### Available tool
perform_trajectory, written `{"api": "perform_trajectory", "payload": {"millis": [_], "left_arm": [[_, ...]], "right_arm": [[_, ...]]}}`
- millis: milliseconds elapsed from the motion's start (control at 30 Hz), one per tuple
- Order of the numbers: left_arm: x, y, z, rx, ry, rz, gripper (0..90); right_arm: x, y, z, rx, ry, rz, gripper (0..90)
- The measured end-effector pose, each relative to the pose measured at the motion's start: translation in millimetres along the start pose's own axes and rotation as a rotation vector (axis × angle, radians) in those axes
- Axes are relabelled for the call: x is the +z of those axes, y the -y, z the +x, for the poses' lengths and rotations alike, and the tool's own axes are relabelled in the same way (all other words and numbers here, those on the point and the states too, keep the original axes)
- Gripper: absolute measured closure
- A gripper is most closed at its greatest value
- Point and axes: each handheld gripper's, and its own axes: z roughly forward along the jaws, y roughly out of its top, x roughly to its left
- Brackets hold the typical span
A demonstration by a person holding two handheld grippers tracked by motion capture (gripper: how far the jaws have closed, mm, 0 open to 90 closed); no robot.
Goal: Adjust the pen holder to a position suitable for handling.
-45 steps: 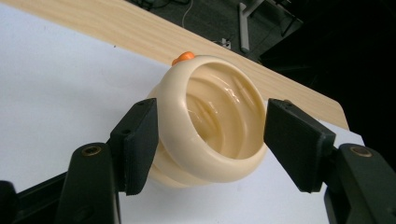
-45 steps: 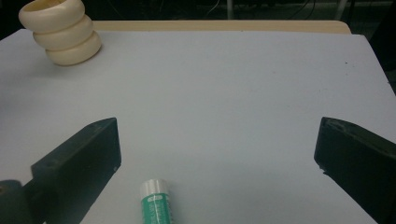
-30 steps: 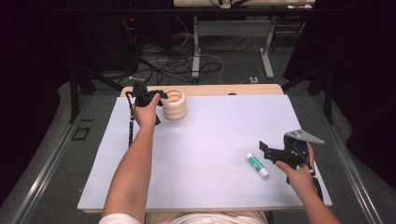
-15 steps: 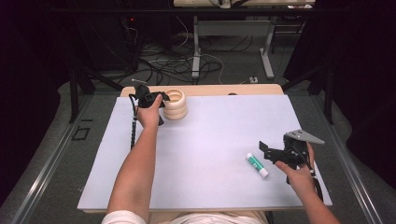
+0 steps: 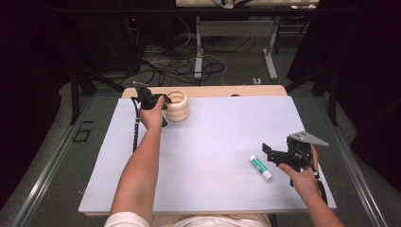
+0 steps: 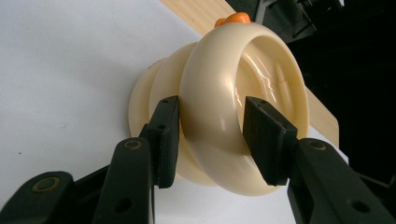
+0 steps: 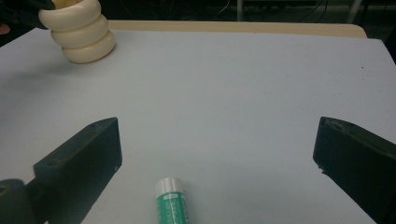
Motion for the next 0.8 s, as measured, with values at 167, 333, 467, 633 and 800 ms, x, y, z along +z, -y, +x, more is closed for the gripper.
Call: {"api": "perform_trajectory", "payload": {"millis": [167,333,467,633,800], "left_arm": [[-0.5,-0.5,1.3,-0.041,0.007,-0.002,59.0],[-0.2,-0.1,0.8,-0.066,0.023,-0.003,61.9],[-0.1,0.4,-1.2,-0.064,0.022,0.001,63.3],[-0.9,-0.3,-0.6,-0.071,0.02,0.014,63.5],[-1.2,0.7,-1.6,-0.057,0.039,0.036,63.7]], "right_arm": [[0.7,0.3,-0.5,-0.001,-0.001,0.002,0.8],[0.7,0.6,-0.3,0.0,0.0,0.004,0.9],[0.6,0.7,0.0,0.006,-0.004,0.008,0.9],[1.1,0.9,-0.3,0.004,-0.002,0.007,0.9],[1.2,1.1,-1.6,-0.001,0.0,0.008,1.0]]}}
